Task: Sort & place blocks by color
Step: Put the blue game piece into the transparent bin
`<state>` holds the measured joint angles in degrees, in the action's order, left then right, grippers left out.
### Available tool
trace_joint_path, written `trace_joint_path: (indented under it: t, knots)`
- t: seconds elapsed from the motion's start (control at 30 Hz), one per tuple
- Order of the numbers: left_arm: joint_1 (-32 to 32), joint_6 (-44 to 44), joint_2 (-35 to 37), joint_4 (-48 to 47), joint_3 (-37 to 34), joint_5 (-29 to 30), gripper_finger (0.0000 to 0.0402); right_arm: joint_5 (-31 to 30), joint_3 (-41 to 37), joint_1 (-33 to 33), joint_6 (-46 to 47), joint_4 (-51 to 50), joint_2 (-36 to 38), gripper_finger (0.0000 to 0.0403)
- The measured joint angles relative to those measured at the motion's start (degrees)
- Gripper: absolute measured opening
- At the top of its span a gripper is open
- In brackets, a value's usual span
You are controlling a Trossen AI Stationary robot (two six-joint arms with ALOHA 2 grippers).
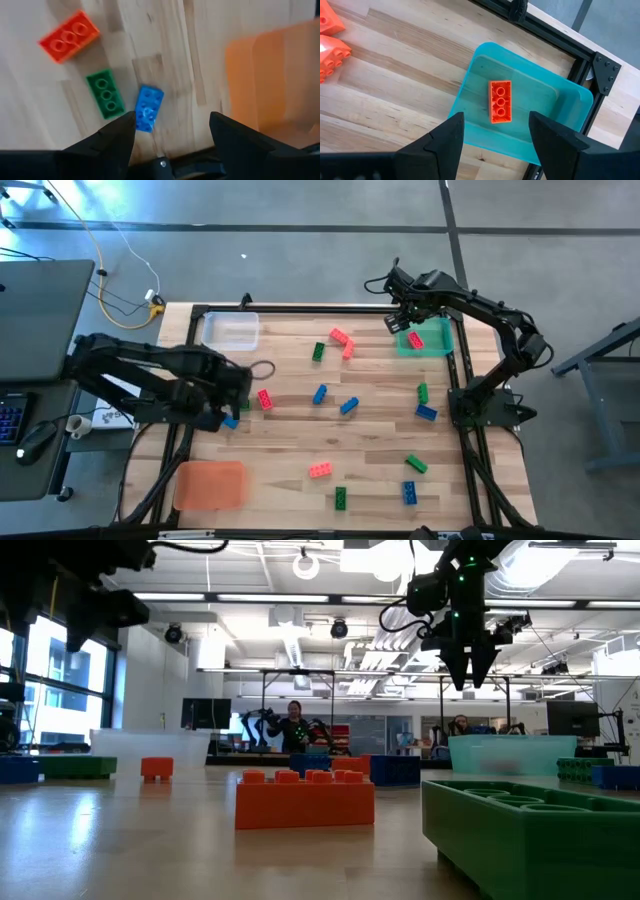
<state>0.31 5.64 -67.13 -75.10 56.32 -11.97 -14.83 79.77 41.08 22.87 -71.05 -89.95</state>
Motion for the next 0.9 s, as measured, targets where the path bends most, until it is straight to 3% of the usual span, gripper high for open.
trace_joint_path:
  t: [0.7,0.9]
  knots:
    - [-4.46,2.09,-19.44,2.09,-0.25,1.23,0.0241,1.33,0.0,0.0,-1.36,2.1,-0.02,0.0211]
    - [-5.05,2.1,-24.62,2.48,-0.25,5.68,0.0241,1.33,0.0,0.0,-1.51,2.13,-0.02,0.0211]
